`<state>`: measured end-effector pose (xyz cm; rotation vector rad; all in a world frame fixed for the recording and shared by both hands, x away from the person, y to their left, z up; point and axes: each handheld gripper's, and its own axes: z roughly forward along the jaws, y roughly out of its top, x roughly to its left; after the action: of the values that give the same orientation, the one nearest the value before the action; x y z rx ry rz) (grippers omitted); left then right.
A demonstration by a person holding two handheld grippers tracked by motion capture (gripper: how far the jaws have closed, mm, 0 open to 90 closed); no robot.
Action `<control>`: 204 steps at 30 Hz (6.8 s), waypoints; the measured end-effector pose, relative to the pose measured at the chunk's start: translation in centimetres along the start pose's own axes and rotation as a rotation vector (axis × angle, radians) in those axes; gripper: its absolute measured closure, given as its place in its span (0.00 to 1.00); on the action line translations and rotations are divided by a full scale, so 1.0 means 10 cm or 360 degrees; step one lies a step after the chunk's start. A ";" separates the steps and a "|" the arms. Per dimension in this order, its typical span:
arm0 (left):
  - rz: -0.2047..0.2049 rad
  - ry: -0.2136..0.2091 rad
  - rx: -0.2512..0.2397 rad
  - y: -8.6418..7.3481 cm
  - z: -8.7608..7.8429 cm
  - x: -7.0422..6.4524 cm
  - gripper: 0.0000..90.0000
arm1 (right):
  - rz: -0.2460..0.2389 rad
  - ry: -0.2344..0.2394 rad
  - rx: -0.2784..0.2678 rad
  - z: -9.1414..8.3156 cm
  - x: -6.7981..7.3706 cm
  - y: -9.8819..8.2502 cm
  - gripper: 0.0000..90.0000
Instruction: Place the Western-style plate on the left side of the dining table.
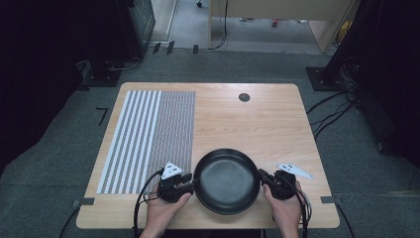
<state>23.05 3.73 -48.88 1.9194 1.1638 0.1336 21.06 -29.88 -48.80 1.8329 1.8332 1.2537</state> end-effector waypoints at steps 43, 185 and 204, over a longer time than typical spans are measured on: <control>-0.0021 0.0001 -0.0002 -0.02 0.02 -0.03 0.67 | 0.0070 0.0129 0.0048 0.02 -0.05 0.00 0.94; -0.0399 -0.0068 -0.0298 0.39 -0.96 0.89 0.82 | 0.0490 0.0627 0.0090 0.68 0.88 0.66 0.94; -0.0540 0.0010 -0.0371 0.43 -1.11 1.40 0.82 | 0.0438 0.0660 0.0194 1.20 1.29 0.95 0.94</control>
<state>28.41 20.44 -43.39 1.4987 1.3953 0.0864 33.87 -15.20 -44.26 2.0683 1.9391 1.7688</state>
